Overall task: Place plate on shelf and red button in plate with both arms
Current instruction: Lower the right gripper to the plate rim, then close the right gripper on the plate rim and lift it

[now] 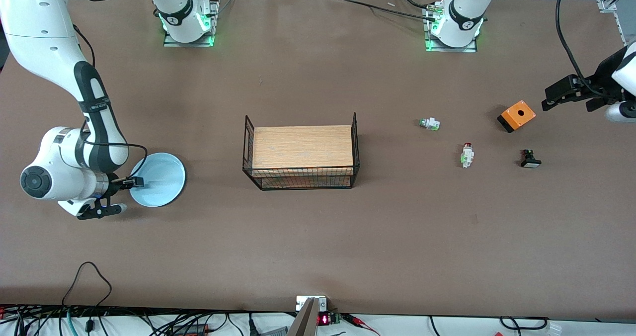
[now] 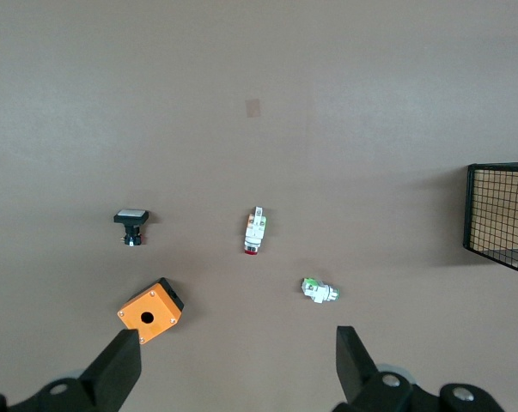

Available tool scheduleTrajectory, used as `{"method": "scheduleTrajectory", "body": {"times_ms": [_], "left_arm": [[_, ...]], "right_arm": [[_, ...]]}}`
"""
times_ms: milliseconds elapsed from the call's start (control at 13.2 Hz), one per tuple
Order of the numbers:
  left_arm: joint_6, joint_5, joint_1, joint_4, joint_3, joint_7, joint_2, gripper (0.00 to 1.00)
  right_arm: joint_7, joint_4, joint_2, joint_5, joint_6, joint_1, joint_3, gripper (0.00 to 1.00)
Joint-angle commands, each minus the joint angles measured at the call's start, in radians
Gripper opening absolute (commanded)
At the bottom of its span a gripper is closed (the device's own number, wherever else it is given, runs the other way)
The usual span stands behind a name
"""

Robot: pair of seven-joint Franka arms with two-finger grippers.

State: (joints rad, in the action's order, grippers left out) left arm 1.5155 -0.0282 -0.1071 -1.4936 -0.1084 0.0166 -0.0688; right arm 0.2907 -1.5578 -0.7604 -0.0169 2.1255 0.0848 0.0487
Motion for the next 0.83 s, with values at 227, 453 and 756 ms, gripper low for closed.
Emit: {"method": "scheduleTrajectory", "body": {"times_ms": [227, 453, 756], "left_arm": [[-0.008, 0.01, -0.005, 0.003, -0.005, -0.012, 0.0, 1.0], [-0.012, 0.011, -0.005, -0.001, -0.004, -0.014, 0.0, 1.0], [-0.018, 0.017, -0.005, -0.001, -0.005, -0.012, -0.009, 1.0]], "right_arm": [[0.022, 0.018, -0.025, 0.012, -0.024, 0.026, -0.01, 0.16], [0.021, 0.024, -0.02, 0.014, -0.102, 0.027, -0.01, 0.01], [0.019, 0.028, -0.011, 0.015, -0.15, 0.033, -0.009, 0.0]]}}
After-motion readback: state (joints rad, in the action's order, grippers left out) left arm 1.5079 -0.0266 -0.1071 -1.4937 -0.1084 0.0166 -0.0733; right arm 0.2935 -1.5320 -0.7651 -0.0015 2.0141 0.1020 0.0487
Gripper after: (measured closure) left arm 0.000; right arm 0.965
